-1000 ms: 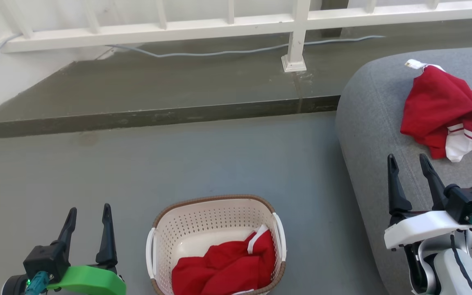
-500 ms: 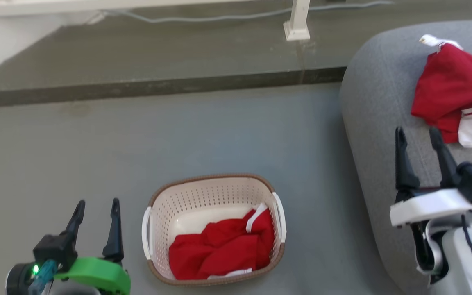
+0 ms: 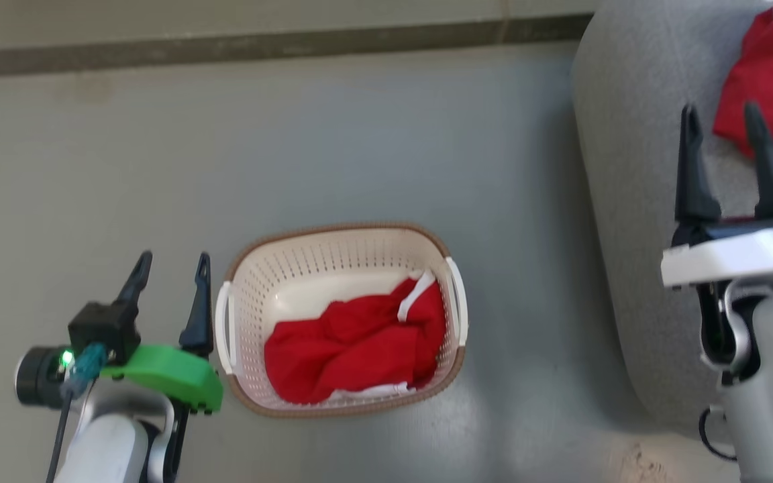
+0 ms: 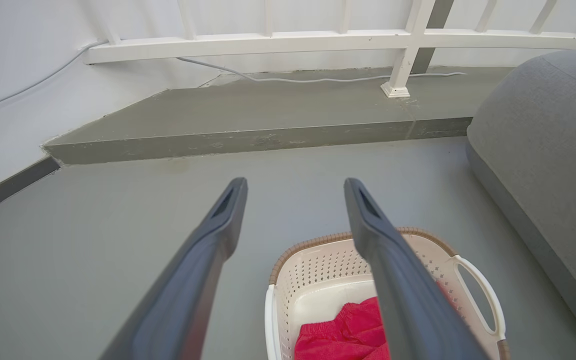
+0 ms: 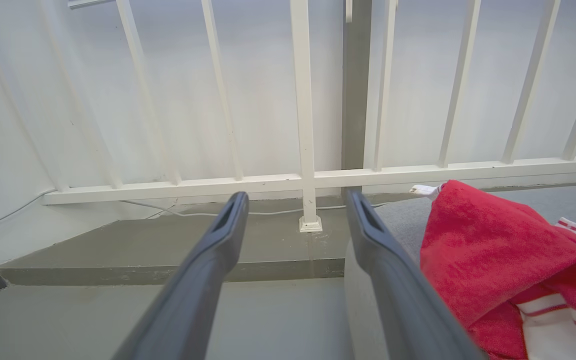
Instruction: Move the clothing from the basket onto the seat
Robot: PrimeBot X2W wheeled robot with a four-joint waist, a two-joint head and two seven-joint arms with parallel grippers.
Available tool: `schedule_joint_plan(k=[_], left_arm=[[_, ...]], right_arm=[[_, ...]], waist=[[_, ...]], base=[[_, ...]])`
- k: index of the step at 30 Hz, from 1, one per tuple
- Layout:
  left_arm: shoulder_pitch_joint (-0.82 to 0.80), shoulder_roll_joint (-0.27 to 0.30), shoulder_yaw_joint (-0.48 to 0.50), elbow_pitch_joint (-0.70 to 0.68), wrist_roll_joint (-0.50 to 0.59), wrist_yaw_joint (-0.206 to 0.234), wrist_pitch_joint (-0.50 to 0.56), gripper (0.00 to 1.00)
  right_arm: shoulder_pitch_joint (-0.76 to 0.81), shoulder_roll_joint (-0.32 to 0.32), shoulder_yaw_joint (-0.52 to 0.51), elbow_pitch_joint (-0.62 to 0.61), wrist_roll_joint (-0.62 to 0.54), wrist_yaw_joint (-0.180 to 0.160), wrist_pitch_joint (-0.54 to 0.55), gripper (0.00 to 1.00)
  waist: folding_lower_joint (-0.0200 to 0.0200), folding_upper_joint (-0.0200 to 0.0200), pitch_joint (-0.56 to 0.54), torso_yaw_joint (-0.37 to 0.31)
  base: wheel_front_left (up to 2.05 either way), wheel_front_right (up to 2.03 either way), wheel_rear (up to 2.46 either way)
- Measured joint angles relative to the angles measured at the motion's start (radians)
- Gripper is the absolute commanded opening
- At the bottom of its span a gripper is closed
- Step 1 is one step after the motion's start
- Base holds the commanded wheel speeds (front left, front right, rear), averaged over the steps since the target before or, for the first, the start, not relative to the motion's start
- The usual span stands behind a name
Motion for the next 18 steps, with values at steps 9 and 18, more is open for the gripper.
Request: schedule_joint_plan(k=[9,18], left_arm=[[-0.131,-0.01,-0.051,0.062,0.023,-0.026,0.047,1.0],[-0.257,-0.035,-0.132,0.184,0.074,-0.075,0.107,1.0]], right_arm=[[-0.13,-0.005,-0.014,-0.02,0.003,0.0,0.014,1.0],[-0.248,-0.028,-0.019,-0.034,0.003,0.0,0.031,1.0]], waist=[[0.0001,0.0,0.113,-0.004],[0.0001,0.0,0.242,-0.004]], base=[[0.0,0.0,0.0],[0.0,0.0,0.0]])
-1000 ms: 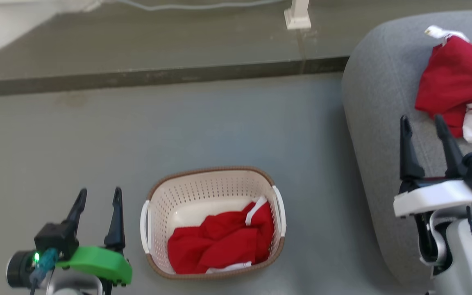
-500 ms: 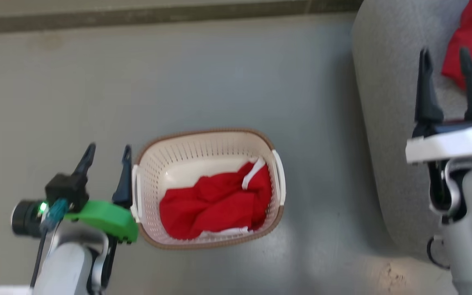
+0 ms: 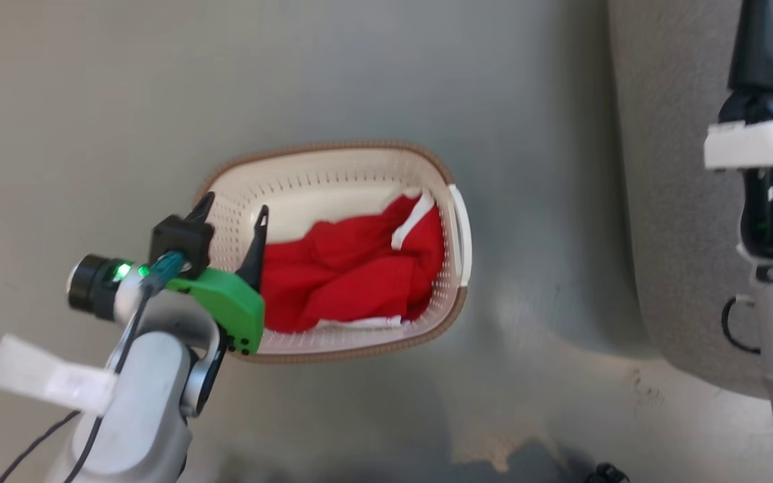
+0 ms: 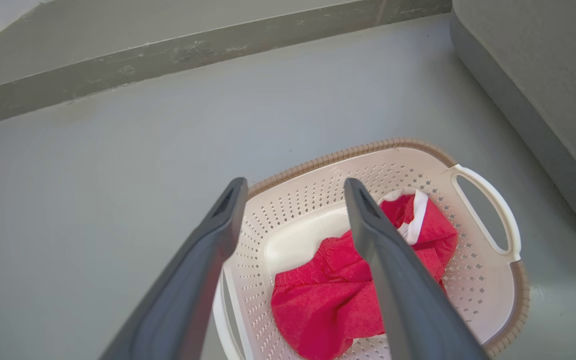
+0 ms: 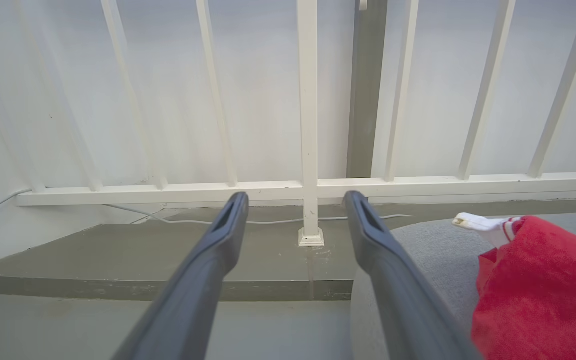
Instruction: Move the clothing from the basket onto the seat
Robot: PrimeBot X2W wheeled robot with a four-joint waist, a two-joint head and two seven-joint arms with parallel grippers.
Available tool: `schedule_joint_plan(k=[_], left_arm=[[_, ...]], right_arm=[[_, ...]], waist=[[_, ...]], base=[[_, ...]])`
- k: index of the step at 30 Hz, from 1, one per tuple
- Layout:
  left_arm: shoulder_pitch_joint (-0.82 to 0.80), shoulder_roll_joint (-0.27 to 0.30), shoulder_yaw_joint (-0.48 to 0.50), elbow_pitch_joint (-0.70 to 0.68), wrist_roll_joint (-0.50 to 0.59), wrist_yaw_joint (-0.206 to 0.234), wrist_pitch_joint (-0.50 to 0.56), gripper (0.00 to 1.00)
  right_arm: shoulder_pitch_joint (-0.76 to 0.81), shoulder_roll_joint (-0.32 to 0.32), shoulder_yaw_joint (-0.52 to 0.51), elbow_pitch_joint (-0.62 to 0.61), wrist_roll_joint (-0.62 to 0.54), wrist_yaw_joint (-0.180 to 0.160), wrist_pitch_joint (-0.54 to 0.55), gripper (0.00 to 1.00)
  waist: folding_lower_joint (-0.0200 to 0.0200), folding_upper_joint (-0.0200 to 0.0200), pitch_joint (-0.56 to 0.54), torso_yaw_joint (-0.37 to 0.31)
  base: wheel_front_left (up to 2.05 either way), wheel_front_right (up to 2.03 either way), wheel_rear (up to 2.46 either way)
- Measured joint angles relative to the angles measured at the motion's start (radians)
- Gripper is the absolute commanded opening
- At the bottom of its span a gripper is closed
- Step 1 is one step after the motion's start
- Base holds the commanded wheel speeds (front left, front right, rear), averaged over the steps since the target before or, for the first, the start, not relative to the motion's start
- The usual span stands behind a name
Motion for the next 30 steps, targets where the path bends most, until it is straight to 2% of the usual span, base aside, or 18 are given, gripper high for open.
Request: schedule_joint_plan(k=[12,20,30], left_arm=[[-0.177,-0.029,-0.132,0.165,0.081,-0.091,0.079,1.0],[-0.282,-0.049,-0.192,0.247,0.121,-0.123,0.103,1.0],[-0.325,-0.056,-0.265,0.372,0.131,-0.143,0.112,1.0]], right_arm=[[-0.164,-0.005,0.017,-0.043,-0.003,0.004,0.007,1.0],[-0.258,0.001,0.036,-0.061,-0.011,0.011,0.005,1.0],[-0.289,0.023,0.058,-0.027,-0.014,0.015,-0.024,1.0]], waist=[[0.0,0.0,0.187,-0.008],[-0.0001,0.0,0.3,-0.025],[-0.0001,0.0,0.398,-0.059]], base=[[0.0,0.0,0.0],[0.0,0.0,0.0],[0.0,0.0,0.0]])
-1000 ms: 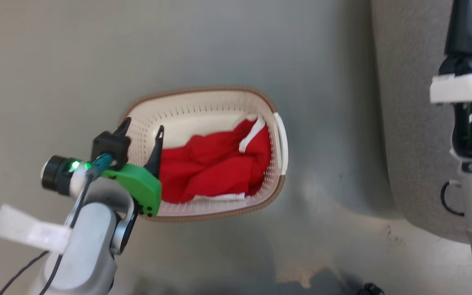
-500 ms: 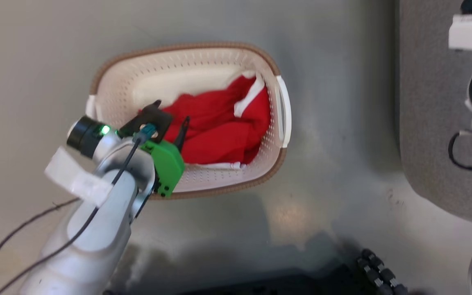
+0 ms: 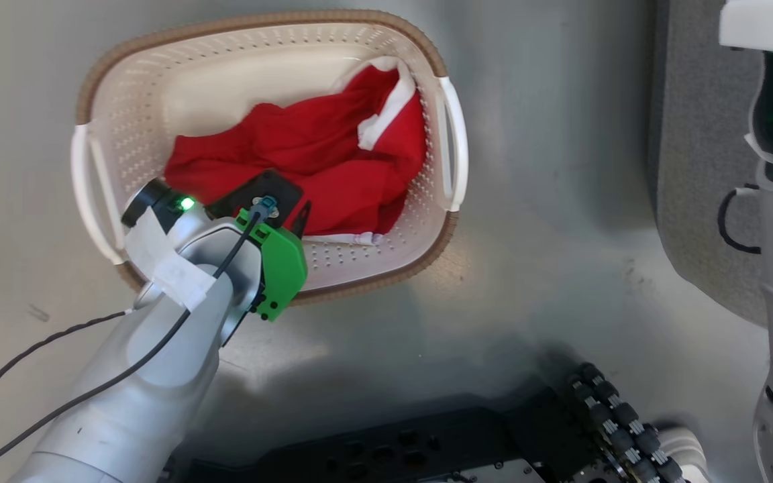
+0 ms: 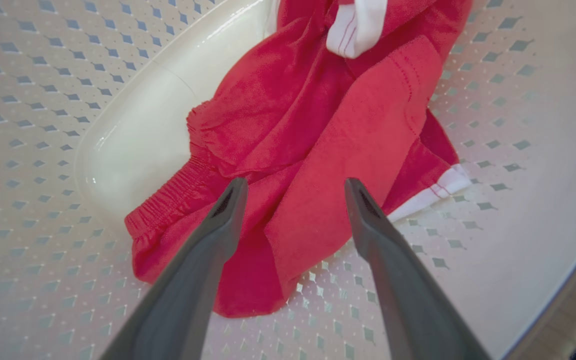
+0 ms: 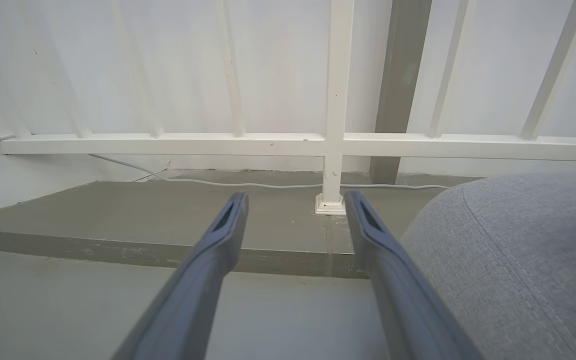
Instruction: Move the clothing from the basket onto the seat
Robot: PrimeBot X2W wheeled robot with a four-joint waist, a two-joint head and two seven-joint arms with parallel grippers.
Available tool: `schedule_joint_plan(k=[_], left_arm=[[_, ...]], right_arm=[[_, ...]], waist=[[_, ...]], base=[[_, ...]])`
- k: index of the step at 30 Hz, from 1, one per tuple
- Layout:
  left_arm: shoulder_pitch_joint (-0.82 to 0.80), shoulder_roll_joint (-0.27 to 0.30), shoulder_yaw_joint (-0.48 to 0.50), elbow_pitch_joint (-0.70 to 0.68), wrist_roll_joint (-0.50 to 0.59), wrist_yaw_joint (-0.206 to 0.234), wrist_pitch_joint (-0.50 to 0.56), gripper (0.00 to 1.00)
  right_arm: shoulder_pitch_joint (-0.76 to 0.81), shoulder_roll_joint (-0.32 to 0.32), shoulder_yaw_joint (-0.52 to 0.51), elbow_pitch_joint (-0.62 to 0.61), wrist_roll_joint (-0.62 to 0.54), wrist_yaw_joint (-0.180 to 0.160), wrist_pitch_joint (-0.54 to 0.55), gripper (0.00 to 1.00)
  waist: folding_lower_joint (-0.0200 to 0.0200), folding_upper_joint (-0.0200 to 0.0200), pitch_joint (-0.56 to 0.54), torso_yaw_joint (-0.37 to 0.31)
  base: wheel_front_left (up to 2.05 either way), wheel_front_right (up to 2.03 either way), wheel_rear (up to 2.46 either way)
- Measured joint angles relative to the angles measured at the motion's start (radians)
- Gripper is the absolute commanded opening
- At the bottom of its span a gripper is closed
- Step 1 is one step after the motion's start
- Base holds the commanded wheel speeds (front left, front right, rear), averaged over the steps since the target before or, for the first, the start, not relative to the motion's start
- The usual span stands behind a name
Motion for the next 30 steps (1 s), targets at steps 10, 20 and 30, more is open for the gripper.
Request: schedule_joint_plan(k=[10,20,30], left_arm=[[-0.038,0.013,-0.022,0.1,-0.002,-0.001,-0.008,1.0],[-0.07,0.023,-0.075,0.173,-0.013,-0.001,-0.02,1.0],[-0.128,0.019,-0.131,0.23,-0.021,-0.001,-0.047,1.0]], right_arm=[[-0.033,0.026,0.033,0.01,-0.006,0.012,-0.016,1.0],[-0.033,0.036,0.048,0.033,-0.016,0.012,-0.033,1.0],[-0.034,0.047,0.06,0.047,-0.017,0.012,-0.042,1.0]], waist=[[0.0,0.0,0.037,-0.053],[-0.0001,0.0,0.058,-0.096],[-0.0001,0.0,0.065,-0.128]], base=[[0.0,0.0,0.0],[0.0,0.0,0.0],[0.0,0.0,0.0]])
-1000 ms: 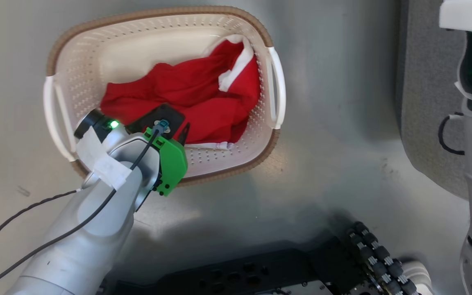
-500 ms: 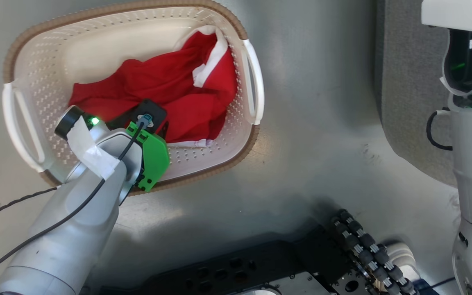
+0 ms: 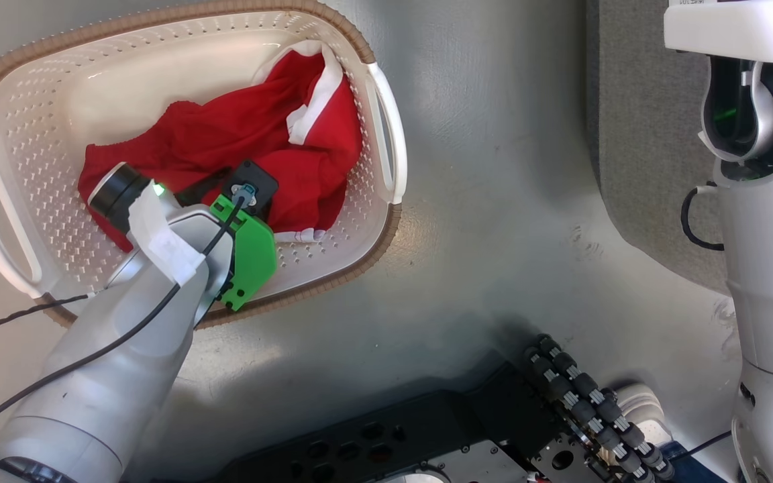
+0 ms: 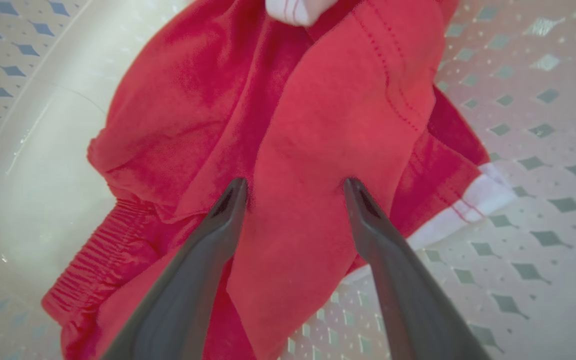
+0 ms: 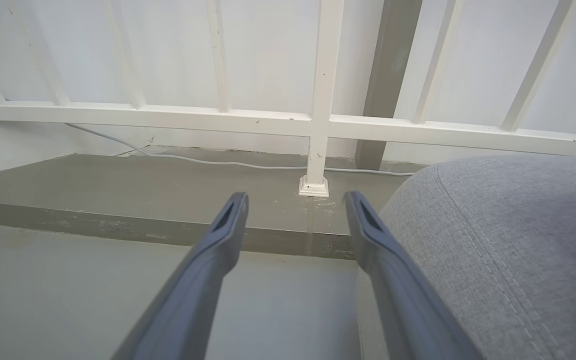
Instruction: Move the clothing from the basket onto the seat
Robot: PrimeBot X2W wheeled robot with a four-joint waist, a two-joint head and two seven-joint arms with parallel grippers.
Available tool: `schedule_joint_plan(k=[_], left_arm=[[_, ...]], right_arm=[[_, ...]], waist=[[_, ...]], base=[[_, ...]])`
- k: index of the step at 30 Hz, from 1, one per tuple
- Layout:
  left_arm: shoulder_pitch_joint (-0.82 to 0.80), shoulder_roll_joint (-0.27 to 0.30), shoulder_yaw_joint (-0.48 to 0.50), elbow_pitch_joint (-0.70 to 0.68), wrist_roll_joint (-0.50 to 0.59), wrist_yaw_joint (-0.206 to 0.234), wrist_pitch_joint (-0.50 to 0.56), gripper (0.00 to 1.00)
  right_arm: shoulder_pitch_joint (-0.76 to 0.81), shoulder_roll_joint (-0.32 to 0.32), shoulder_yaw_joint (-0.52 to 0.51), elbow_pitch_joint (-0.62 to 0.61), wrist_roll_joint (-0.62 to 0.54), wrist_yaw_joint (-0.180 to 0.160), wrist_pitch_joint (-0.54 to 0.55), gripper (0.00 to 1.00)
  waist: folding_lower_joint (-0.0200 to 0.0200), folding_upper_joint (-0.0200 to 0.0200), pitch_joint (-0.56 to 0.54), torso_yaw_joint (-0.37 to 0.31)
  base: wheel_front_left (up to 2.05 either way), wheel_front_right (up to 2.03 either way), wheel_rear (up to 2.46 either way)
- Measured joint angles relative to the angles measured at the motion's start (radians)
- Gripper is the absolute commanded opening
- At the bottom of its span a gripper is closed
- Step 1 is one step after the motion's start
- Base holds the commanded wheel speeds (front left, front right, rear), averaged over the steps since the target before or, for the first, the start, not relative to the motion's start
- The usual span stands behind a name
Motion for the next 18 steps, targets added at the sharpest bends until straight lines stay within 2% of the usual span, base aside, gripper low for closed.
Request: schedule_joint_plan(k=[2,3,5,18], left_arm=[[-0.005,-0.001,-0.015,0.022,-0.006,0.0,-0.006,1.0],[-0.005,0.0,-0.019,0.026,-0.009,0.0,-0.01,0.88],[-0.007,-0.001,-0.03,0.033,-0.014,0.0,-0.012,0.0],[-0.038,-0.028,-0.059,0.044,-0.065,0.0,-0.096,0.0]], right_arm=[[0.0,0.0,0.0,0.005,0.0,-0.001,-0.003,1.0],[0.0,0.0,0.0,0.007,0.0,-0.001,-0.003,1.0],[0.0,0.002,0.0,0.01,0.0,-0.001,-0.008,1.0],[0.0,0.003,-0.014,0.045,-0.013,-0.01,-0.018,1.0]], waist=[[0.0,0.0,0.0,-0.003],[0.0,0.0,0.0,-0.004],[0.0,0.0,0.0,-0.005],[-0.0001,0.0,-0.015,0.006]], base=[[0.0,0.0,0.0],[0.0,0.0,0.0],[0.0,0.0,0.0],[0.0,0.0,0.0]])
